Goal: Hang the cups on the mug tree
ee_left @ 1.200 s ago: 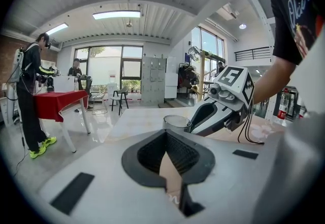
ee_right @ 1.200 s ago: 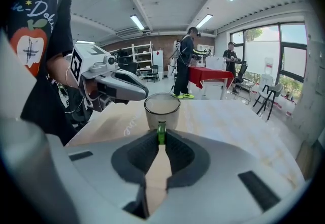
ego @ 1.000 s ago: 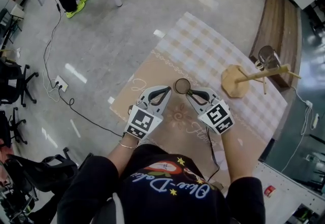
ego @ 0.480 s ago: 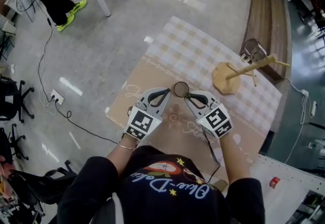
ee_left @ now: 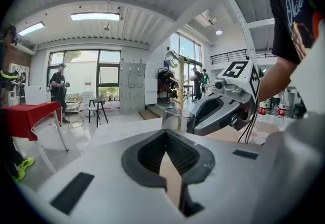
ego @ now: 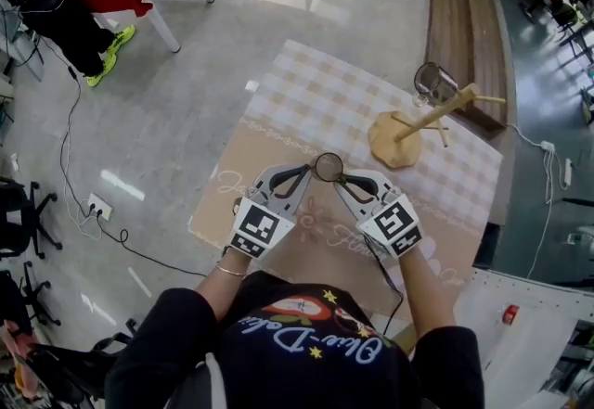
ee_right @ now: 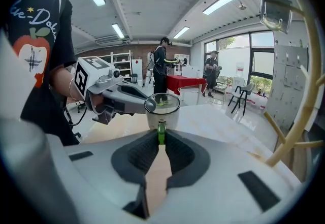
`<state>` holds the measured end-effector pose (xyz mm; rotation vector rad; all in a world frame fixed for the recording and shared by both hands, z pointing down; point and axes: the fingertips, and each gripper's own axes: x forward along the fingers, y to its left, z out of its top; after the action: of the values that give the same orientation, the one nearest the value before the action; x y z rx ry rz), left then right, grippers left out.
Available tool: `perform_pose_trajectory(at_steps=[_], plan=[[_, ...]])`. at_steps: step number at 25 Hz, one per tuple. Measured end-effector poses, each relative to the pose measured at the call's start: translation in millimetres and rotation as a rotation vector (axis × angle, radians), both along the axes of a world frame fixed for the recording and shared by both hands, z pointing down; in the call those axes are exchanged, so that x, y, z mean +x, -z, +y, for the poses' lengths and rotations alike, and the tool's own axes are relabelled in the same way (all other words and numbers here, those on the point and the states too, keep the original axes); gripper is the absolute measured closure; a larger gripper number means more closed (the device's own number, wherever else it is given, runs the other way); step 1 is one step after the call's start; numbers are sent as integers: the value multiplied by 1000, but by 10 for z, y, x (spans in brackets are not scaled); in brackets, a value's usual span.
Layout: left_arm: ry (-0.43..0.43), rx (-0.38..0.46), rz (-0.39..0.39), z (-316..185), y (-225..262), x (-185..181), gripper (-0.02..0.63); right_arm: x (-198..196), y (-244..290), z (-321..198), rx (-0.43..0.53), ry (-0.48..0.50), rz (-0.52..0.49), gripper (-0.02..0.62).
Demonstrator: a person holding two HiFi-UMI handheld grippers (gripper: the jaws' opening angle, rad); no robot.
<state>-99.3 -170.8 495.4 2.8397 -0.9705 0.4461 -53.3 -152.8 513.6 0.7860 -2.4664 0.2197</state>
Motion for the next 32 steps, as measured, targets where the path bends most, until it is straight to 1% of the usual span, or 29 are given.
perform_pose_trajectory(at_steps=[13, 17, 20, 24, 32], plan=[[-126, 22, 2, -63, 106, 301, 598, 307, 187, -31, 41, -148, -9, 551], [-144, 24, 2, -37, 137, 418, 598, 429, 237, 26, 41, -179, -15, 551], [-148, 21, 11, 16, 172, 542, 598, 553, 280, 94, 61, -183, 15, 551], [-145, 19, 20, 83, 238, 703, 598, 682, 366, 194, 108, -154, 79, 551], [-158, 42, 5, 272, 350, 984, 598, 999, 414, 368, 121, -176, 96, 551]])
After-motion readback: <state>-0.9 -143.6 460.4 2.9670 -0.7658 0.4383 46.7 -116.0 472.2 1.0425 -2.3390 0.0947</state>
